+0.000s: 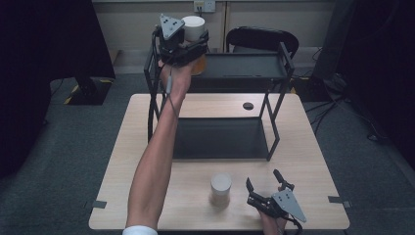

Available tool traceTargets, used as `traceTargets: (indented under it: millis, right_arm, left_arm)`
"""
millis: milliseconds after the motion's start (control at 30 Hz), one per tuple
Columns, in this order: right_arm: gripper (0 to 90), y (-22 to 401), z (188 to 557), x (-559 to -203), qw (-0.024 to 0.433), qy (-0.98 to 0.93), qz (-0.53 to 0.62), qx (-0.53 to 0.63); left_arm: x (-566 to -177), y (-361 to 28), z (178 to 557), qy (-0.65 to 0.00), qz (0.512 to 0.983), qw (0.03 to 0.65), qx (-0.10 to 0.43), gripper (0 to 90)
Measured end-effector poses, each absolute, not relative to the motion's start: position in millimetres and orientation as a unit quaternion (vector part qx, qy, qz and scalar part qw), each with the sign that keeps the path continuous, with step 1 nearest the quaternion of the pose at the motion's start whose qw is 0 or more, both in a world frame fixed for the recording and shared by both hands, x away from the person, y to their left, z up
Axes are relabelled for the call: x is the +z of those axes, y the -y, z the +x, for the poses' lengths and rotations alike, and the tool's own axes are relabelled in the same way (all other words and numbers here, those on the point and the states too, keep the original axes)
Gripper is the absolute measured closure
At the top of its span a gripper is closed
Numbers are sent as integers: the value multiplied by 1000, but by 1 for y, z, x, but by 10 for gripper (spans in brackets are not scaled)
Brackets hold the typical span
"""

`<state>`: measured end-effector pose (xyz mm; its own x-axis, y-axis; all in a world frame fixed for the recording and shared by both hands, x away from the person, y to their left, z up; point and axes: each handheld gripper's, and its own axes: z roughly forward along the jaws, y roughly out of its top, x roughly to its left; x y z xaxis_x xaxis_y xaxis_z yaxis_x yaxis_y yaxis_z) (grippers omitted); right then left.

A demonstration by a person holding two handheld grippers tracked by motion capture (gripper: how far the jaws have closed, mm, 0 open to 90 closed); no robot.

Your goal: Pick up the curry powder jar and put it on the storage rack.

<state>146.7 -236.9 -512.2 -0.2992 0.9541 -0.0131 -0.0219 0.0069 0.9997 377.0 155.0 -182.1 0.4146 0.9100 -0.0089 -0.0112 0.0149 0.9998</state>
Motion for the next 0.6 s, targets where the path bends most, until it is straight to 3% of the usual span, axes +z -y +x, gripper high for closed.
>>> traceTargets:
  millis: [600]
  right_arm:
    - [28,237,147,-512,426,-567,411,572]
  left_arm:
    - [-192,-157,379,-389,581,604,383,343]
